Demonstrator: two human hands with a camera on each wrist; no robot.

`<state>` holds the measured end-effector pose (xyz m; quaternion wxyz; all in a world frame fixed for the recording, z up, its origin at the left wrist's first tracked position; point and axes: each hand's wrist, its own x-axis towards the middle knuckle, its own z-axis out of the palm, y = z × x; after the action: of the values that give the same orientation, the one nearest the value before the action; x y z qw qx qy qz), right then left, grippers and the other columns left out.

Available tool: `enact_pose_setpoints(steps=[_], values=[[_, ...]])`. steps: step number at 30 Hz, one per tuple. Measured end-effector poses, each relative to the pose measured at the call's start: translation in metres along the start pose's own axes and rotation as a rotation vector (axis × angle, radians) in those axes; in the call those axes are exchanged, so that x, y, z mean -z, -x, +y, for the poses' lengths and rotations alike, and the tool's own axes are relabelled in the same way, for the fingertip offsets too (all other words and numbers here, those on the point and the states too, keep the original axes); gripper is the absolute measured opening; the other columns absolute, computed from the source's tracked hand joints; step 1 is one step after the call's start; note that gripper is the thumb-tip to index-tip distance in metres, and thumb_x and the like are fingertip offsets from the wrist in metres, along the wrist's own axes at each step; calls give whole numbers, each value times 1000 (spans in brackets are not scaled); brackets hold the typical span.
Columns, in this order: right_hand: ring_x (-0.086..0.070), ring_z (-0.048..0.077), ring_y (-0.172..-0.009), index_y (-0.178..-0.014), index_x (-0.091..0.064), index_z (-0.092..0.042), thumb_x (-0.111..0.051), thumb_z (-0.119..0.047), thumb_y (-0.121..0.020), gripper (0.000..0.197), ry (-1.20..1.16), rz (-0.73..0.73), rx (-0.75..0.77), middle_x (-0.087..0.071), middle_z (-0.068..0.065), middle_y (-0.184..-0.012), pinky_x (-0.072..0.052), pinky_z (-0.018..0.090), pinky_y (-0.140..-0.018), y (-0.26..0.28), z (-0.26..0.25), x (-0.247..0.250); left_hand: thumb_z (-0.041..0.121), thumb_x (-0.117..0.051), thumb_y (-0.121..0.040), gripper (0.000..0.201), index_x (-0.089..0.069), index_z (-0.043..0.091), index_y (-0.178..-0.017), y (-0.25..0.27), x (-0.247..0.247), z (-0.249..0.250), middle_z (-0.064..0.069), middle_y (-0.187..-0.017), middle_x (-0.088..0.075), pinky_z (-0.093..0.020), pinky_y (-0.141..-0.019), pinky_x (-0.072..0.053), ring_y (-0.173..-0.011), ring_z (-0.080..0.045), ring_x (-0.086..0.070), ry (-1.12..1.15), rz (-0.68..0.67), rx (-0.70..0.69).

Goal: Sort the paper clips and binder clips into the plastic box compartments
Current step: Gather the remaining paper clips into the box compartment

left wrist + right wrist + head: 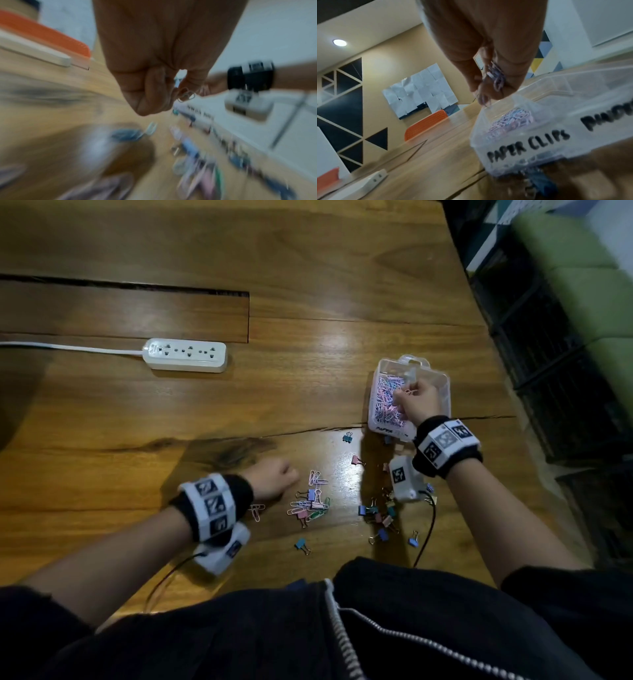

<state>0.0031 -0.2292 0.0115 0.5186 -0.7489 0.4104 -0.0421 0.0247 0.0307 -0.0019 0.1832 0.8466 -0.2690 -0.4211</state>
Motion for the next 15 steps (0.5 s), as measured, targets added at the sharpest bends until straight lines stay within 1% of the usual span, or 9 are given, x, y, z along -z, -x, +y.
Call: enact_pose_setpoints(steps=[2, 4, 5, 8, 10, 11, 13, 14, 15], values=[[-53, 12, -64, -98, -47, -13, -59, -9, -84, 19, -34, -27, -35, -52, 1, -82, -51, 25, -64, -14, 2, 2, 17, -37, -96, 34, -36, 19, -62, -17, 15, 29, 3, -61, -36, -20, -47, -28, -54, -12, -34, 251, -14, -33], [-52, 12, -67, -92, -52, -13, -60, -11, -84, 11, -40, -35, -44, -53, 3, -85, -49, 29, -74, -21, 5, 2, 13, -37, -94, 32, -37, 16, -62, -38, 28, 61, 1, -57, -33, -13, -36, -27, -45, -10, -30, 531, -26, -53], [-51, 11, -68, -86, -55, -15, -59, -11, -84, 6, -53, -30, -38, -54, 3, -86, -48, 28, -75, -23, 8, 2, 12, -37, -94, 32, -37, 16, -62, -49, 33, 77, 0, -56, -32, -11, -32, -25, -39, -9, -30, 637, -14, -59], [-53, 15, -73, -69, -54, -21, -57, -6, -85, 22, -93, 13, -41, -54, -2, -75, -47, 24, -68, -25, 16, 4, 10, -39, -92, 32, -36, 15, -61, -82, 44, 125, 0, -56, -29, -11, -32, -22, -28, -5, -29, 852, 16, -50], [-54, 20, -80, -67, -54, -20, -54, -6, -86, 24, -82, 79, -28, -54, -3, -71, -48, 32, -74, -21, 19, 7, 10, -38, -93, 30, -37, 14, -64, -102, 45, 150, -1, -57, -32, -12, -31, -28, -28, -5, -34, 900, -18, -28], [-54, 20, -82, -71, -55, -16, -52, -7, -87, 19, -87, 111, -22, -55, -3, -73, -48, 35, -78, -18, 21, 8, 10, -37, -94, 28, -40, 13, -66, -109, 44, 161, -1, -59, -36, -14, -31, -33, -29, -5, -38, 900, -26, -19], [-55, 17, -79, -89, -58, -11, -47, -8, -91, 11, -143, 142, -31, -56, 0, -80, -49, 32, -79, -4, 25, 13, 8, -39, -94, 19, -49, 8, -78, -119, 43, 173, -4, -64, -43, -19, -39, -40, -42, -10, -44, 861, -17, 6], [-54, 15, -77, -96, -57, -9, -45, -8, -91, 12, -168, 144, -37, -56, 0, -81, -50, 31, -77, 5, 27, 15, 7, -40, -94, 13, -53, 5, -92, -121, 42, 177, -7, -72, -48, -23, -47, -43, -53, -13, -48, 829, -17, 15], [-54, 15, -77, -98, -56, -9, -46, -7, -91, 13, -176, 139, -38, -55, -2, -81, -49, 30, -77, 13, 31, 17, 7, -40, -93, 20, -52, 2, -109, -124, 40, 177, -12, -86, -53, -26, -59, -46, -67, -18, -53, 787, -20, 25]])
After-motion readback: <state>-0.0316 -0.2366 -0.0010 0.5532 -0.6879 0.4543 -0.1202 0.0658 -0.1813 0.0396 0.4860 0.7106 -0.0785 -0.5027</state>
